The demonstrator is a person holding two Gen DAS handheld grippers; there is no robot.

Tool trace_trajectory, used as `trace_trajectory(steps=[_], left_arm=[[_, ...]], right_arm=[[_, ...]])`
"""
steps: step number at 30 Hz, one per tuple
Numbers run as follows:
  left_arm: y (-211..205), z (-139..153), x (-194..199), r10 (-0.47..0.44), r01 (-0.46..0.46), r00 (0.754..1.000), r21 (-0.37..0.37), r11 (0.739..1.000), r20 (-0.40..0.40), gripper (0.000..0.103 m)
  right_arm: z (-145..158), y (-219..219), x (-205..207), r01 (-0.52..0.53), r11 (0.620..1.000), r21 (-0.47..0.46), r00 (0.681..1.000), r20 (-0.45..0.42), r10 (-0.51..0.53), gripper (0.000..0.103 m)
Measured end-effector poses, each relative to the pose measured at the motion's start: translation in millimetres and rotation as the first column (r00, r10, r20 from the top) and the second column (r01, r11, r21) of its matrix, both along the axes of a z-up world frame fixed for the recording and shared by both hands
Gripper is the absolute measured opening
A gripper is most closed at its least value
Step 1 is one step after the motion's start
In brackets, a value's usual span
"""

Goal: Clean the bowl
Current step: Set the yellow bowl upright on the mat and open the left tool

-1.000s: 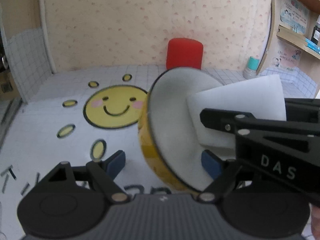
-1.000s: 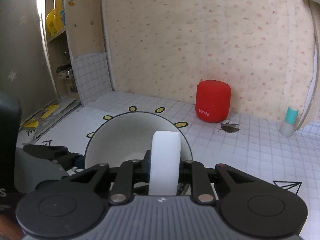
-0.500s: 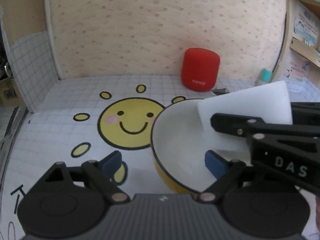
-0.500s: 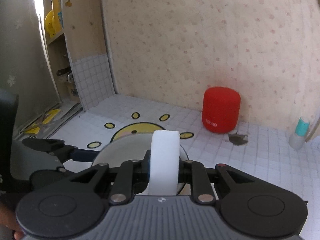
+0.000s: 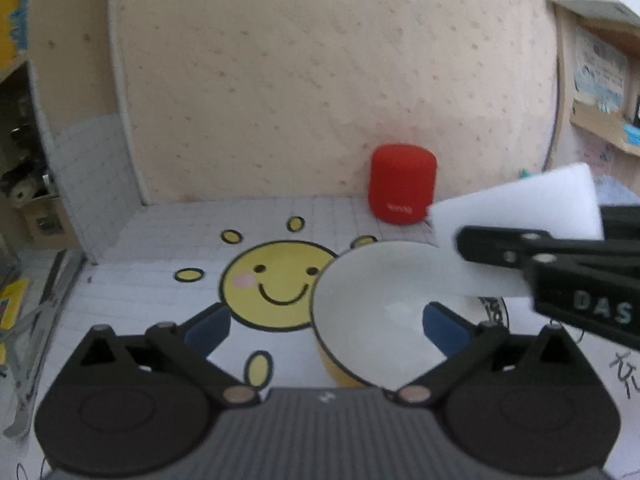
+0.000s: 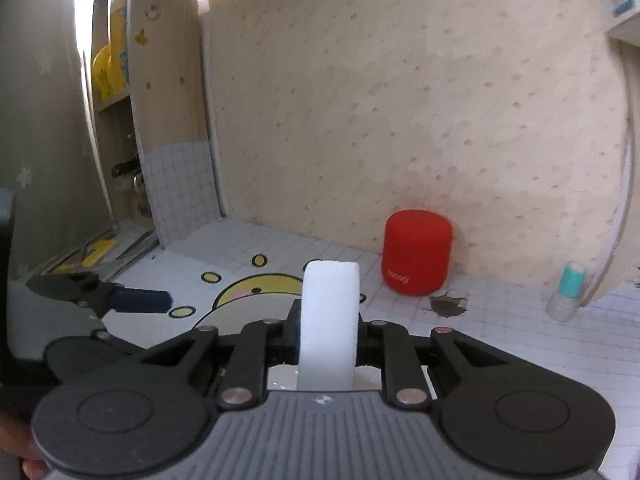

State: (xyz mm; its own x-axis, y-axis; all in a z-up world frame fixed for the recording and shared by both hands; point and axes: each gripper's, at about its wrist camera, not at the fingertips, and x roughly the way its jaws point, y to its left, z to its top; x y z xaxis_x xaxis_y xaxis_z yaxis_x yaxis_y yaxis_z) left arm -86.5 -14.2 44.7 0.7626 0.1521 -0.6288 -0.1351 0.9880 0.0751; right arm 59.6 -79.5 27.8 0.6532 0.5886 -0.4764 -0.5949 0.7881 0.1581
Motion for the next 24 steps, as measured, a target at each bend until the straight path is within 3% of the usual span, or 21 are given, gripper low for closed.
trace_trajectory(steps=[5,6,14,15,24], left_arm=[[-21,15,-59,0.07,-0.071,0.996,0.008,0.997,0.053,0.103],[-11,18,-50,0.075,-0.076,0.996,0.012,0.997,0.056,0.103],[-29,17,-96,0.127,-0.13,0.989,0.03,0.991,0.074,0.103],[-20,15,-86,0.135,-0.138,0.988,0.03,0.99,0.076,0.103],[-37,18,-116,0.112,-0.114,0.992,0.034,0.993,0.05,0.103]], right_arm=[[7,-11,-9,0.043,0.999,-0.014,0.998,0.038,-0.043,0.018],[8,-12,-10,0.054,0.998,-0.024,0.997,0.049,-0.053,0.018],[-1,-24,-17,0.082,0.996,-0.045,0.996,0.032,-0.08,0.018],[-3,-24,-17,0.084,0.995,-0.046,0.996,0.027,-0.083,0.018],[-14,-26,-17,0.101,0.991,-0.087,0.995,0.022,-0.1,0.018]])
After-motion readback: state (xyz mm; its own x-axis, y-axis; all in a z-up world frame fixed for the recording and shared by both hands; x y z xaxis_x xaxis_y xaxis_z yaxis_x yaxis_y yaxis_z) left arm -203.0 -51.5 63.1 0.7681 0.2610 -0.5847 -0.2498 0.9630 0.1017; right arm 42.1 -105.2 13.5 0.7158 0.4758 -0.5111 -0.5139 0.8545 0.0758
